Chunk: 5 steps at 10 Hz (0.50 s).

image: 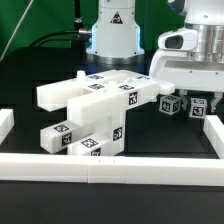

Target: Assemble chair

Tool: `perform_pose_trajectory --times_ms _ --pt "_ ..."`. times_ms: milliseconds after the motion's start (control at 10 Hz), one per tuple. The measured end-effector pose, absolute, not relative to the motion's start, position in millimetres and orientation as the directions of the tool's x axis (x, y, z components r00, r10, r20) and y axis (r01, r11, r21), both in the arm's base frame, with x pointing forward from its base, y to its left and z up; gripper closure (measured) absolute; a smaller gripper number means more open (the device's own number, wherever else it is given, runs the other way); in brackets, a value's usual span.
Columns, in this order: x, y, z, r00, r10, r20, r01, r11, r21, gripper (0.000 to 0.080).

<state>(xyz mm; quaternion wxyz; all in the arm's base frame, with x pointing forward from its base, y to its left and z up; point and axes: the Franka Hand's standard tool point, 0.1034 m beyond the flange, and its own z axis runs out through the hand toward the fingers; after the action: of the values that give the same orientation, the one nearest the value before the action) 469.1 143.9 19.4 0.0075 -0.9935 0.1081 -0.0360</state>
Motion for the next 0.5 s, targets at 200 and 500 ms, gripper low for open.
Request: perform_pose_trajectory --times_ms 200,500 --pt "478 134 49.5 0.973 -0.227 0.045 -0.225 -0.973 -0.040 0.0514" --pt "513 90 102.3 0.979 -0.203 0.020 -0.201 -0.977 -0.074 0.0514"
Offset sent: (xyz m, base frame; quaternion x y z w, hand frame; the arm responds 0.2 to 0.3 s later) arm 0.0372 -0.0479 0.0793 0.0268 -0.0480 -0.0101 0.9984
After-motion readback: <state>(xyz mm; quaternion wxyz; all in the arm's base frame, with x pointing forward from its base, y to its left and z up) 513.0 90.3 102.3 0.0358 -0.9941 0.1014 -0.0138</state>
